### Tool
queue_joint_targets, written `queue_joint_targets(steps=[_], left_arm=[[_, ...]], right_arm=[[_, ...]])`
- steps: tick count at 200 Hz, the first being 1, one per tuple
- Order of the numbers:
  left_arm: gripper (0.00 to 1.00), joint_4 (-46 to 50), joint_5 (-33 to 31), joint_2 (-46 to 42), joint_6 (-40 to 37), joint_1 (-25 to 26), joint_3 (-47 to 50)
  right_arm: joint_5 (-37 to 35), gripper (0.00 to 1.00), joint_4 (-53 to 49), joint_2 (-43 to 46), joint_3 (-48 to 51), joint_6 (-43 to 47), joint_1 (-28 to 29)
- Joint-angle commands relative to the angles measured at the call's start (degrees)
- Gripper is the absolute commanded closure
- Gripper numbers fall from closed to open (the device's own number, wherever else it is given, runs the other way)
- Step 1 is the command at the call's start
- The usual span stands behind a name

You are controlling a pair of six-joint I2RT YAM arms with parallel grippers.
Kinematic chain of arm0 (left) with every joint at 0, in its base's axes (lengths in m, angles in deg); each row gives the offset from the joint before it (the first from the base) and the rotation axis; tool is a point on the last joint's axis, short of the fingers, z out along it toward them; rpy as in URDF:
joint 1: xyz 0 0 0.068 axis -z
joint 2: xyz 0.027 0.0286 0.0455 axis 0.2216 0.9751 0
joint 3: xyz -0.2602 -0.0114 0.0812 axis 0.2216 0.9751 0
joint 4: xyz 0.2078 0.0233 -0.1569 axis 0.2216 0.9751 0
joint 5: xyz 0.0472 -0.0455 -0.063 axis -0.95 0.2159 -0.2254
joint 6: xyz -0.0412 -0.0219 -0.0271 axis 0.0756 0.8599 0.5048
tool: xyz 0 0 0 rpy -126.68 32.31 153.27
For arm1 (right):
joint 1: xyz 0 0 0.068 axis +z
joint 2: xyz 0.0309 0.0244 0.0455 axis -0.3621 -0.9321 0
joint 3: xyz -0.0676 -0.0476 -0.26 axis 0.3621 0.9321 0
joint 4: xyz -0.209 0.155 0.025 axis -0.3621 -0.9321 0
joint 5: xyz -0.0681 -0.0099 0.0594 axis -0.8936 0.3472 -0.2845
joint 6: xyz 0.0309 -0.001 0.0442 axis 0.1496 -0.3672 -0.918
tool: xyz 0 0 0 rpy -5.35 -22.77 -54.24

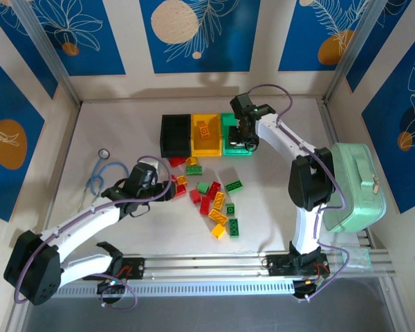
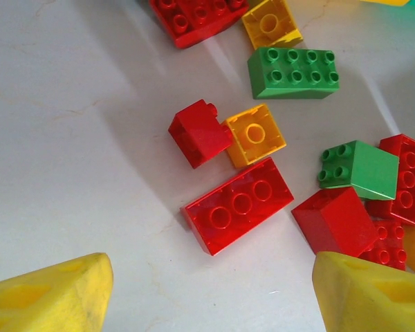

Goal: Sort the legos into containers by color
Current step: Place the lego in the container, then pick up the lego from the middle-left of the table.

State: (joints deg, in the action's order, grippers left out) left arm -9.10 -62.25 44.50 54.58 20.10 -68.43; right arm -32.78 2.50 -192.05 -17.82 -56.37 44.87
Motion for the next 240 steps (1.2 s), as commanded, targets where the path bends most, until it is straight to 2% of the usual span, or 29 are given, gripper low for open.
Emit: queue_joint_targets(steps=[1,40,44,50,62,77,154,240], left_arm=[[0.24,-0.21,-0.05,-1.15,1.09,1.09,0.65],[0.25,0.57,-0.74,-1.86,1.49,2.47,0.27],[0.24,0.63,-0.83,-1.94,1.48,2.59,0.23],[0.24,0.69,-0.93,-1.94,1.54,2.81,0.1],[0.24,0.78,-1.0,-1.86,1.67,3.16,-0.37],[0.25,1.59,-1.48,-1.4,1.67,4.18,-1.49],[0.25,0.99,-1.37,4.24,0.75,9.5,-7.1],[0.25,1.85,-1.94,17.73,-0.18,20.17,-18.64]], right_arm=[[2.01,0.63,-3.03,-3.46,-4.4,1.95,-0.63],[2.62,0.61,-4.67,-7.97,-10.91,1.96,-2.86],[2.66,0.56,-4.85,-8.3,-11.57,1.9,-2.97],[2.67,0.42,-5.24,-8.74,-12.51,2.13,-3.07],[1.67,0.26,-6.44,-9.34,-14.39,1.9,-2.92],[-0.18,0.17,-6.66,-8.47,-14.61,1.75,-2.2],[0.21,0.2,-1.84,5.39,-1.11,-0.08,1.51],[1.46,0.23,3.16,20.99,17.01,-6.54,3.75]])
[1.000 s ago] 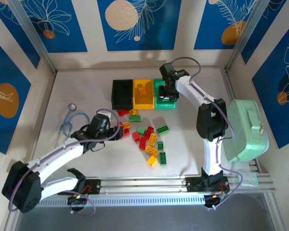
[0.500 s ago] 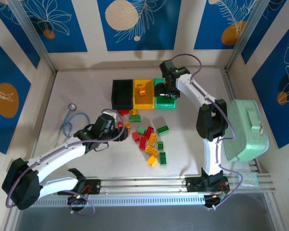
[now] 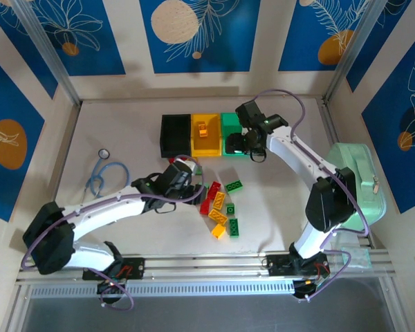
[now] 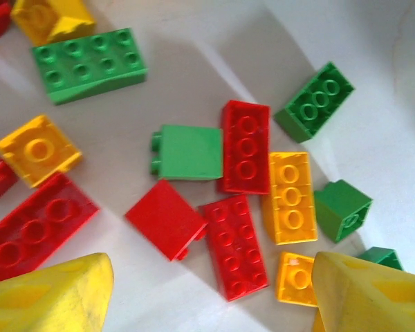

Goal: Sort the legos into containers by color
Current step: Pick up the lego from the middle-left of the table.

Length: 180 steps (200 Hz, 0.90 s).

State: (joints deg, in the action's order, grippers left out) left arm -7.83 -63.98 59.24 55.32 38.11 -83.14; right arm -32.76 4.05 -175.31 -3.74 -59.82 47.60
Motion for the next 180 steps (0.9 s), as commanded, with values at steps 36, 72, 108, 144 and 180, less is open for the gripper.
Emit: queue_joint_targets(steps=[36,72,108,144,180], left_arm=[[0.25,2.38,1.06,10.12,-1.56,5.55,-9.96],[0.25,7.06,1.44,17.03,-1.17,7.33,-16.9],[0.25,8.64,2.38,22.14,0.93,8.47,-20.98],[0.26,10.97,2.47,26.77,1.78,9.77,-25.34],[0.29,13.03,2.73,29.65,2.62,10.49,-28.1]], right_arm=[[-1.35,0.24,0.34,9.01,4.82,-5.15,3.23],[-3.32,0.24,-2.33,13.78,4.81,-7.26,3.51],[-3.77,0.24,-1.91,18.63,7.71,-7.98,3.78],[-3.42,0.24,-0.5,21.25,11.58,-9.03,3.78],[-3.14,0.24,0.44,22.35,14.18,-9.95,3.78]])
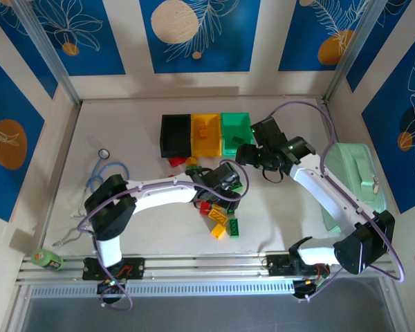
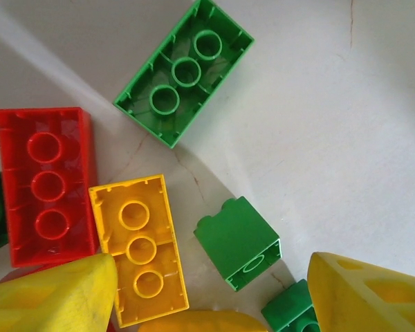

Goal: Sort the legos into containers by color
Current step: Pick up the lego from the middle-left of the table.

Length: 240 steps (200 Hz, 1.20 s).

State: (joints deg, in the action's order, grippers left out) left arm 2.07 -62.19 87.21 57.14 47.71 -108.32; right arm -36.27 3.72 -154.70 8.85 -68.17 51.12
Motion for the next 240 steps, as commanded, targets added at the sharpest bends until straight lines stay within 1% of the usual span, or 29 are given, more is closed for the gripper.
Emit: queue_joint_targets(steps=[1,38,64,151,179,240], left_arm=[[0.29,3.15,0.94,1.76,0.79,0.96,-2.96],[0.32,5.02,0.61,4.36,1.59,2.71,-5.72],[0.35,6.06,-1.43,5.4,2.27,4.15,-6.81],[0.41,6.09,0.23,8.69,6.18,4.63,-8.41],[0.43,7.35,-0.37,10.12,6.5,4.62,-9.41],[0.43,9.46,-2.13,13.15,6.25,4.75,-11.46]], right_arm=[[0.42,0.24,0.8,1.73,1.7,-1.65,0.26],[0.8,0.24,1.94,2.56,3.36,-2.22,0.17],[0.79,0.24,2.23,3.09,4.15,-2.42,0.17],[0.96,0.24,2.8,6.16,6.77,-2.75,-1.15],[1.08,0.24,2.98,6.51,7.23,-2.75,-1.48],[2.02,0.24,4.18,7.6,8.56,-2.58,-2.71]])
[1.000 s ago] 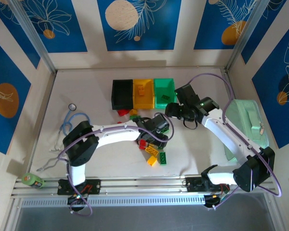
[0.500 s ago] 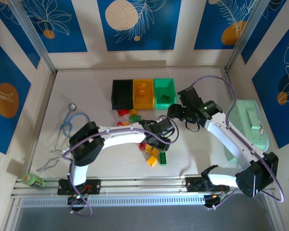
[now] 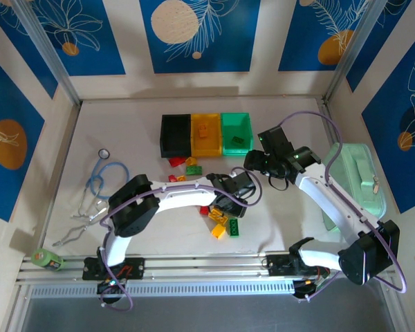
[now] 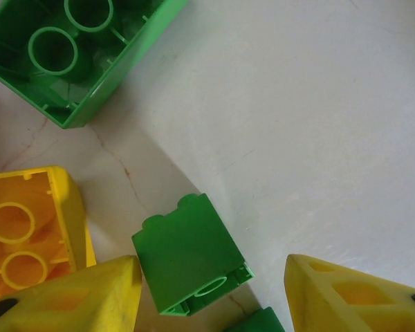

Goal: Sort the legos into containers by color
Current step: Pick up the lego from the middle-left of the table.

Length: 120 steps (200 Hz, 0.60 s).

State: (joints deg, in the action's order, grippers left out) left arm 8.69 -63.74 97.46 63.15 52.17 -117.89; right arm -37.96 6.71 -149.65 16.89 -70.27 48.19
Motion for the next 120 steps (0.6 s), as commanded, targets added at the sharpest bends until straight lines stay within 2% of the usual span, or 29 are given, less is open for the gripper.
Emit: queue_joint_targets(steps=[1,52,88,120], left_arm=[[0.43,2.85,-0.58,2.96,0.23,0.31,-1.96],[0.46,4.16,-1.09,5.25,-0.44,0.33,-4.45],[0.57,5.24,-1.81,6.0,-1.13,0.38,-5.36],[0.62,5.28,-2.29,5.92,-1.36,0.41,-5.38]], right_arm=[[3.67,0.24,1.22,2.56,0.57,-0.48,0.21],[4.26,0.25,1.92,3.35,1.54,-0.39,-0.57],[4.77,0.25,2.48,3.88,2.36,-0.6,-0.86],[5.11,0.25,2.95,3.91,2.88,-0.85,-0.9]])
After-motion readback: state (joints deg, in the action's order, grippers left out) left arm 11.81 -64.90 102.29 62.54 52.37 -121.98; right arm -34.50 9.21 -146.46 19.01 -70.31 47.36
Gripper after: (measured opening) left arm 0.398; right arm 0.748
